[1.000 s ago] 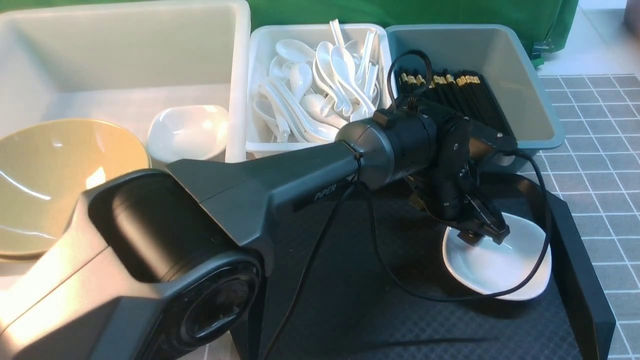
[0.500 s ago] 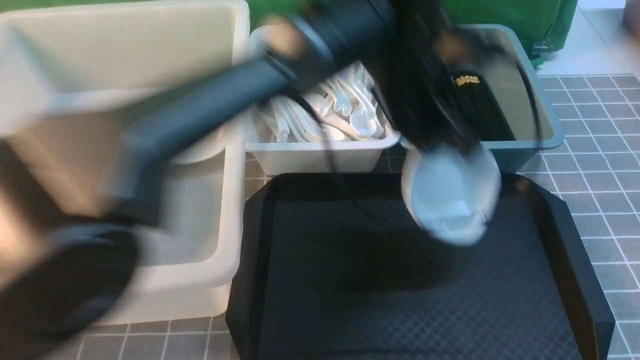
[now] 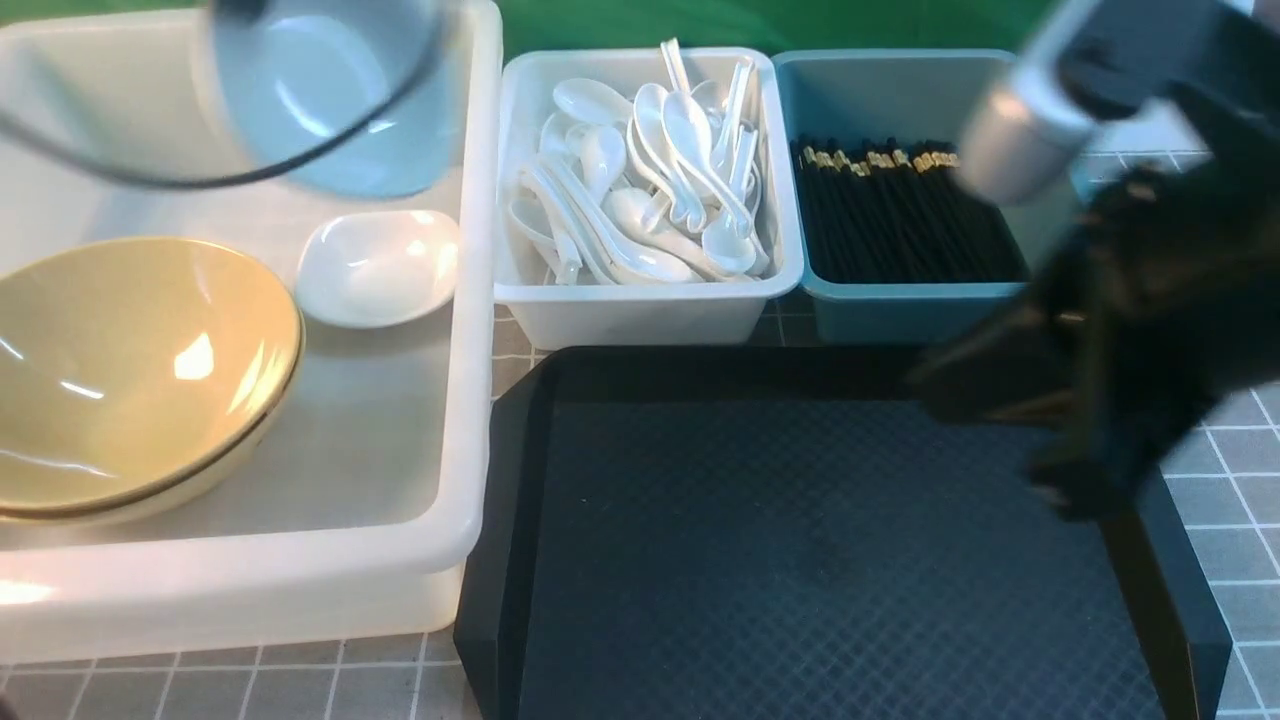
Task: On grey table put chopsticks spoon bowls plates into blue grey white boxes.
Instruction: 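Place the white bowl into the white bin with the other dishes with the left gripper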
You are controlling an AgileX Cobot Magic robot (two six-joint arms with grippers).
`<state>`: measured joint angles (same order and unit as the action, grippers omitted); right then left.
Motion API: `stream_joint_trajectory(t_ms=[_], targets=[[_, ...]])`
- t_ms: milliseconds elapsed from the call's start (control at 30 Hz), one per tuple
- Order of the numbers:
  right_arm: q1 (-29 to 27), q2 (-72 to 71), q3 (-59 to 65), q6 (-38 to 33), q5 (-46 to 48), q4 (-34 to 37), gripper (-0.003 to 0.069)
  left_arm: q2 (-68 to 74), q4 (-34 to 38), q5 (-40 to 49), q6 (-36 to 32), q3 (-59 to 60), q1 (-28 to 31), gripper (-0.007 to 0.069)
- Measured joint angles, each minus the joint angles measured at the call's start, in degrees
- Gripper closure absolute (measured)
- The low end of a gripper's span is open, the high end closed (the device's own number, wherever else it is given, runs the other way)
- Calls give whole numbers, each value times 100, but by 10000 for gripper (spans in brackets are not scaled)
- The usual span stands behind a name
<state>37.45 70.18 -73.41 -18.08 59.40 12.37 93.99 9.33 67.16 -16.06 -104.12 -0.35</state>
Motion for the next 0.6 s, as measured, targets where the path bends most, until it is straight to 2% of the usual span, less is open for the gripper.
stream_joint_trajectory(t_ms=[33,133,200,400,600], targets=[[17,19,-12,-7,-11,0,614,0,39,-47,-11,95,46,623],[182,319,-103,-109,-237,12,614,103,800,-998,-296,846,659,623],[194,416,-103,-137,-321,12,614,249,1083,-1365,-435,1005,801,623],[194,650,-105,-244,-702,-194,614,1138,1752,-2186,-1189,1063,818,623],[194,818,-224,-249,-826,-442,614,2058,1788,-2445,-1522,861,771,613]])
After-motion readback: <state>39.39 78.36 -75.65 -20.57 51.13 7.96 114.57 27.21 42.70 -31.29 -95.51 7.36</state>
